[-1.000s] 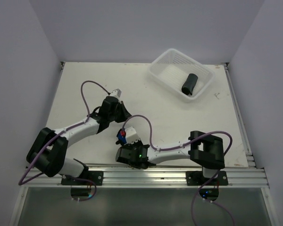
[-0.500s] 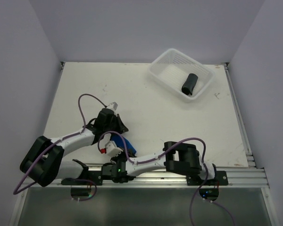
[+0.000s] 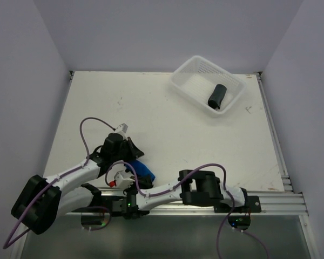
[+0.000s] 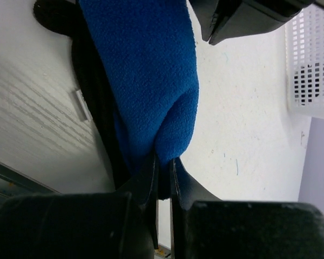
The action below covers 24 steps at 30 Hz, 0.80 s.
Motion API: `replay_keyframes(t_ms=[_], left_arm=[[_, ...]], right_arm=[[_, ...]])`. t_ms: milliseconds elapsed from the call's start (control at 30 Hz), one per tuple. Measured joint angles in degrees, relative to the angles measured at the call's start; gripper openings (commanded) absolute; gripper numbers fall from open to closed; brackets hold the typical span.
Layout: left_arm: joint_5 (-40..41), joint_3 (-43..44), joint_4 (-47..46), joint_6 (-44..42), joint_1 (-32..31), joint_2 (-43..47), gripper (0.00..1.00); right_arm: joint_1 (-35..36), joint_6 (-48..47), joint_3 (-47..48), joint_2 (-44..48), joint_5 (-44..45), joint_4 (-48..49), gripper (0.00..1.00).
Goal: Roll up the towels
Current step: Roll the towel
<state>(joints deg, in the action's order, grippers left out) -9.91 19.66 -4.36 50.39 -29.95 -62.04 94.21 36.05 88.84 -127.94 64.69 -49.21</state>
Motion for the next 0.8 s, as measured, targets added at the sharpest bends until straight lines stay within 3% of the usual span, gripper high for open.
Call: replay_keyframes(t_ms=[200,500,700,800], left_arm=[[-2.4,-5.2,-3.8,3.8,-0.5,1.2,0.0],[-1.4,-10.2,-11.1,9.7,-7.5,-2.0,0.0],[0.2,-12.9,-16.2,13.4,-8.0,-3.1,0.0],[0.7,-13.4,-17.9,14.3,-8.1,-4.1,0.0]], right_arm=[[0.8,0.0,4.3,-4.0,1.9,-5.2,0.0],[2.1,-0.1,5.6,-5.8,2.0,-10.7,0.01],[2.1,-0.1,5.6,-5.9,1.9,-11.6,0.06],[2.1,-0.1,5.6,-5.9,1.8,-11.5,0.15]])
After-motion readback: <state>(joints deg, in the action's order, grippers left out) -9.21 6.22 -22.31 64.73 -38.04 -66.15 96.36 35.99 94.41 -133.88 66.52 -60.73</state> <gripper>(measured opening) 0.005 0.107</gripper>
